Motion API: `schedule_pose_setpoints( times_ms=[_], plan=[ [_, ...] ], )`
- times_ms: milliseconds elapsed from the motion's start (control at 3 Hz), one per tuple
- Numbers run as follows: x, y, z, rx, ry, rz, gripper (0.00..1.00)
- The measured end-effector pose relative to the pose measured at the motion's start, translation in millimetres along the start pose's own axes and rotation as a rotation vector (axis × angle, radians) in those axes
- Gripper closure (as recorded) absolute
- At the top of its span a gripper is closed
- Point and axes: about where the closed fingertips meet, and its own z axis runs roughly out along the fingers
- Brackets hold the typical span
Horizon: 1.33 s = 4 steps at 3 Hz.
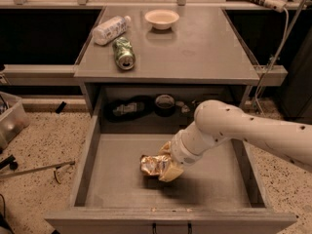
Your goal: Pick orange can from top drawer and place on counter
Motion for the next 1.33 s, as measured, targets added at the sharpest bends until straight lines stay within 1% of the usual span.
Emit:
schedule_pose_setpoints(
  times_ms=[333,667,1000,1333],
  plan=[
    [-17.1,-8.9,-47.2,0.049,-0.074,-0.007,1.0],
    [-36.8,-32.6,-115.0,0.131,-0.15,-0.037,1.0],
    [-59.7,-61.9,-182.7,0.221,-0.221,-0.093,1.0],
    [-68.6,-72.8,-199.0,0.255,-0.233,-0.108,1.0]
  ],
)
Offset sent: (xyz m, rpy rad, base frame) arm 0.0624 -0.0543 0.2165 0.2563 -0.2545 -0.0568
